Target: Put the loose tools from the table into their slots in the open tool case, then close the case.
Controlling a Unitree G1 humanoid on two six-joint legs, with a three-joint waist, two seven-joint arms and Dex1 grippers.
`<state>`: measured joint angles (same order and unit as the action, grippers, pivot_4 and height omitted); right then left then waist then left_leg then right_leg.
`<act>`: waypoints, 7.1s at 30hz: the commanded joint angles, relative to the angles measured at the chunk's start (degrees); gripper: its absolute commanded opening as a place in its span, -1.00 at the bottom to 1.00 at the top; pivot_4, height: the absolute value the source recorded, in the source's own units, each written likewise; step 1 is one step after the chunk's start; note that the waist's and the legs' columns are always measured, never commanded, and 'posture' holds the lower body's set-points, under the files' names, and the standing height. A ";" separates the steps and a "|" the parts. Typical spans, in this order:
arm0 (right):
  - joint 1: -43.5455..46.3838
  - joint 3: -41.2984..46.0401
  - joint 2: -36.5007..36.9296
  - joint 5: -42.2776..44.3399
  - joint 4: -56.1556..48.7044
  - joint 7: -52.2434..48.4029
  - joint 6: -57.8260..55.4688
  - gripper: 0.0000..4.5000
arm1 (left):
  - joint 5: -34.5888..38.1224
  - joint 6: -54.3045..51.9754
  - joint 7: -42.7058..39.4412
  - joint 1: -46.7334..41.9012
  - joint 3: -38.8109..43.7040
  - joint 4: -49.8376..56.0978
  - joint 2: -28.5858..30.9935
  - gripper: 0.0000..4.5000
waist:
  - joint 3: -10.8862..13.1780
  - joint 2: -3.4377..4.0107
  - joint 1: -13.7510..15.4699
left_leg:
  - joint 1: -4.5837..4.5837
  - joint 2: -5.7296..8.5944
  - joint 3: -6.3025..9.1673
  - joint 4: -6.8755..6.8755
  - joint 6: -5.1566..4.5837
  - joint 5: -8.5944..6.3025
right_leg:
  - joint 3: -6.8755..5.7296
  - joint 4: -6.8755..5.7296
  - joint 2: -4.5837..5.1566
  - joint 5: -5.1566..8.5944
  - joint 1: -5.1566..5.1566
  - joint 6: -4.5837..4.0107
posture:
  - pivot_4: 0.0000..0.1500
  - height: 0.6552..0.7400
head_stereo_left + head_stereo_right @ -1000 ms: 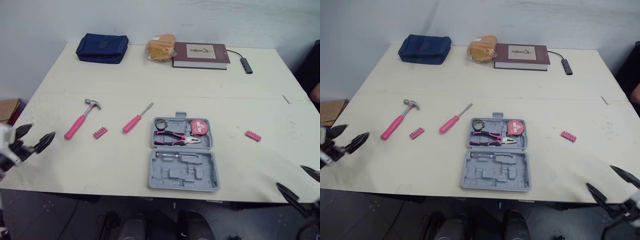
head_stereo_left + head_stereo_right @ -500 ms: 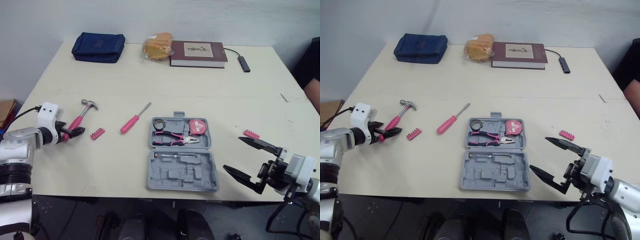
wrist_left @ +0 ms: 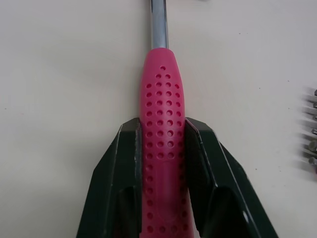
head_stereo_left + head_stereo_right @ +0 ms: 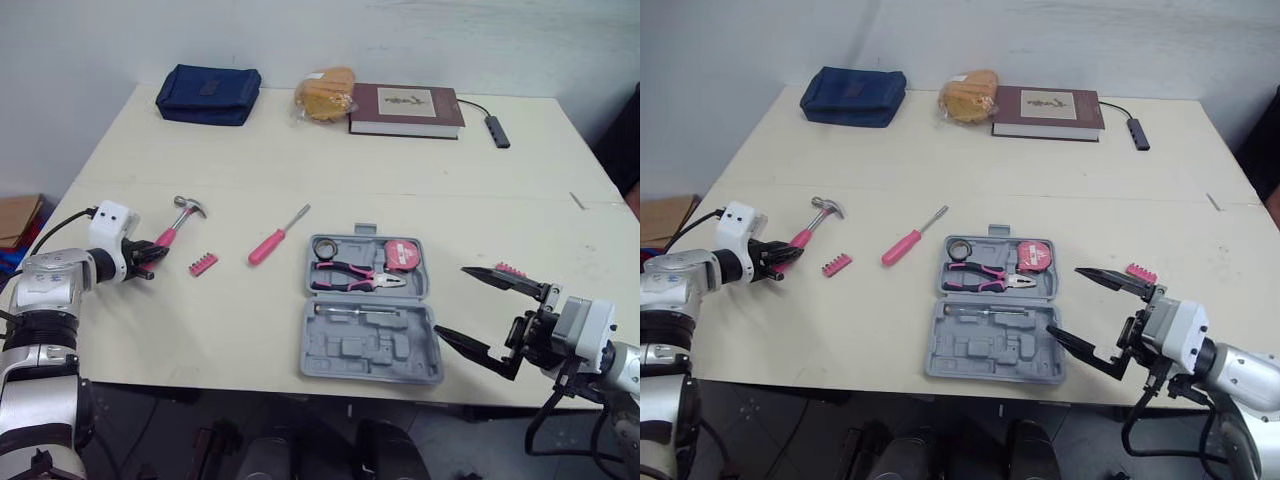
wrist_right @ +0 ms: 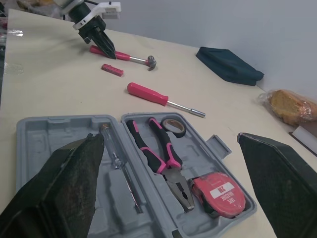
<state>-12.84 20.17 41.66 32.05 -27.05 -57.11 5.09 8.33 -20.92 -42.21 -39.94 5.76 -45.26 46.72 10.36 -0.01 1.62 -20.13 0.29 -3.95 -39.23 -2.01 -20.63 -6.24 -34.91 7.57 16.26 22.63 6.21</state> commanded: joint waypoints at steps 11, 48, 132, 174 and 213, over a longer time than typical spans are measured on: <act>-6.32 8.52 1.07 0.69 -3.48 -0.39 -0.81 1.00 | 12.27 13.81 -21.67 6.35 3.00 26.69 -1.92 -0.77 | 0.20 -0.42 -0.39 | -0.23 -0.02 0.09 -0.02 0.00 -0.02 | -0.13 0.26 -0.05 -0.01 0.07 0.02 | 1.00 1.00; -20.45 8.37 -2.49 -1.36 -11.51 1.25 -3.66 1.00 | -2.53 -17.13 -17.27 0.58 -37.63 60.25 -14.64 -0.77 | 0.22 -0.26 -0.02 | -0.11 0.00 0.23 -0.04 -0.07 0.07 | 0.30 0.31 -0.09 -0.02 -0.17 0.03 | 1.00 1.00; -21.30 17.54 -4.29 -4.78 -1.54 -1.17 7.55 1.00 | 10.78 15.52 -26.44 5.98 -16.67 39.84 -22.78 -0.98 | -0.60 0.63 -0.27 | 0.46 -0.27 0.52 0.00 -0.04 -0.36 | 0.04 1.10 0.07 0.06 -1.00 -0.10 | 1.00 1.00; -13.78 18.41 -2.98 -1.46 34.75 -5.14 27.40 1.00 | 15.36 23.82 -16.42 30.20 19.76 18.57 4.32 0.98 | 0.30 0.61 -0.45 | 0.91 -0.36 -0.01 1.10 0.72 -0.37 | 0.20 0.92 0.26 0.14 -0.55 -0.36 | 1.00 1.00; -1.22 -0.52 -1.67 -1.92 -9.48 10.12 -5.40 1.00 | 4.11 15.53 -10.18 16.15 2.85 11.15 -7.06 -0.69 | 0.31 0.09 -0.20 | 0.68 -0.28 -0.49 0.88 0.25 -0.11 | 0.01 0.39 0.04 0.07 -0.16 -0.22 | 1.00 1.00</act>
<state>-14.26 18.61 39.65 30.17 -34.13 -47.57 -0.20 14.00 -4.80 -52.07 -24.59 10.21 -32.47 39.89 10.66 0.09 1.42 -19.45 0.02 -4.44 -38.35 -1.76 -20.73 -6.23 -34.52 7.61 16.33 22.47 5.98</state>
